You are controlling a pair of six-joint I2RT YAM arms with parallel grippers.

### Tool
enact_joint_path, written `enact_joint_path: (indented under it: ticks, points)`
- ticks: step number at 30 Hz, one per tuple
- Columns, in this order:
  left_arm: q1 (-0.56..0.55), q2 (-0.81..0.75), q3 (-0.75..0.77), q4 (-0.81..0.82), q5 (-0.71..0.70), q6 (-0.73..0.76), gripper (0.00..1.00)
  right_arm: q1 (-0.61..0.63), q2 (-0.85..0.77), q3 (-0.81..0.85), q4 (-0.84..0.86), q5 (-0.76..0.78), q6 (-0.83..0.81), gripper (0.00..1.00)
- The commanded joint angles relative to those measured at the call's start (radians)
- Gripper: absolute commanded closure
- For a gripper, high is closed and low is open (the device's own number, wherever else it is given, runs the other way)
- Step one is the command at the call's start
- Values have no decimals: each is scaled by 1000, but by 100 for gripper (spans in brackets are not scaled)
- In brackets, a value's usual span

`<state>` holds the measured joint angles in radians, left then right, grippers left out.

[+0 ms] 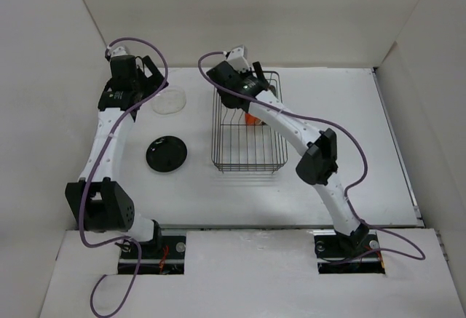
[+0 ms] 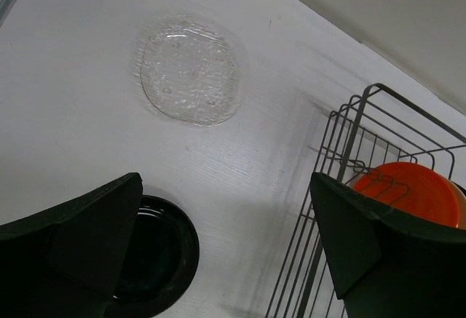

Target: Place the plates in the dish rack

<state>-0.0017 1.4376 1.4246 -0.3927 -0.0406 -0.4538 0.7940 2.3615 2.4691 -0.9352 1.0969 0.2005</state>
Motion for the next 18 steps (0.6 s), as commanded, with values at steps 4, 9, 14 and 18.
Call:
enact_joint_path:
  ticks: [4, 9, 14, 18]
  points:
    - [103, 122, 37, 49, 109, -31, 0, 5, -431, -184, 61, -200, -25, 16]
    - [179, 221, -10, 147, 157, -68, 0, 14, -775, -605, 333, -644, -75, 0]
    - [232, 308, -55, 268, 240, -77, 1, 51, -927, -740, 401, -813, -75, 0]
    - [241, 435, -10, 298, 289, -66, 6, 76, -1010, -785, 446, -916, -75, 0]
